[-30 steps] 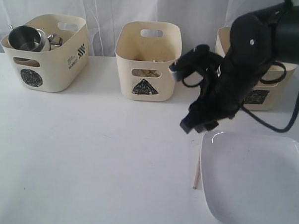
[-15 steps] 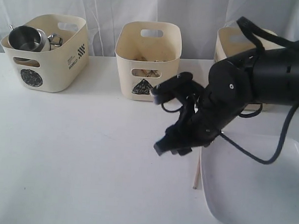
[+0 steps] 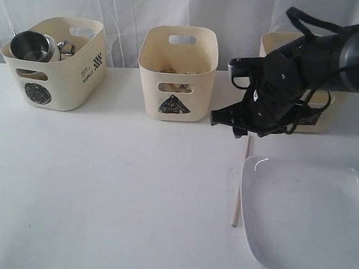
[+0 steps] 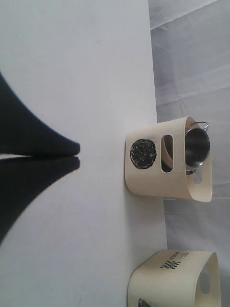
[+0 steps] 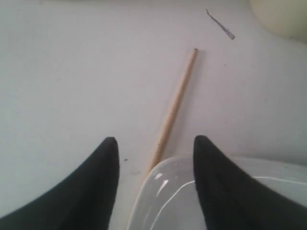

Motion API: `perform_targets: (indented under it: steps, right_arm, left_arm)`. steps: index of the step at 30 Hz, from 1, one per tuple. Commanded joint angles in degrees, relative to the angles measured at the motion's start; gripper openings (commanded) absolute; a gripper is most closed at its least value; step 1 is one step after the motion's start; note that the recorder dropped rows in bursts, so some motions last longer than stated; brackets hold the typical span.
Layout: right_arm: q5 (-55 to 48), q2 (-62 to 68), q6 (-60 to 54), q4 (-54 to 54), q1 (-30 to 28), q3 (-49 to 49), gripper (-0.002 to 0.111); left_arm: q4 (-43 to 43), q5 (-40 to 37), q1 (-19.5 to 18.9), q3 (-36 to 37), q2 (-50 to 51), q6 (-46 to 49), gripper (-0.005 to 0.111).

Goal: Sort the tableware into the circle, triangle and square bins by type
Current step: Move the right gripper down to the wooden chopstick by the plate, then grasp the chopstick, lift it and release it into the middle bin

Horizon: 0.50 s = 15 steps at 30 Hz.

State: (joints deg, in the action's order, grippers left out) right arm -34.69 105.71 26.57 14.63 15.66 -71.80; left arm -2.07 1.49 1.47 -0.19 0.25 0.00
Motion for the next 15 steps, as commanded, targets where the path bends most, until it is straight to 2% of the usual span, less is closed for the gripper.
perform_targets:
  steps: [1,7,15]
  right_arm:
    - [-4.49,4.02,2.39,1.78,-0.27,-4.87,0.046]
    - [-7.65,9.61,12.79,1.78,-0.85,-11.3,0.046]
    - [-14.04,17.62,13.72,1.3,-1.99,-18.01,0.046]
  left_arm:
    - [-0.21,0.11,-0.16,0.19,-0.25,0.0,0.0]
    - [-0.21,0.11,-0.16,0.19,-0.25,0.0,0.0]
    - [-0.21,0.11,-0.16,0.19,-0.25,0.0,0.0]
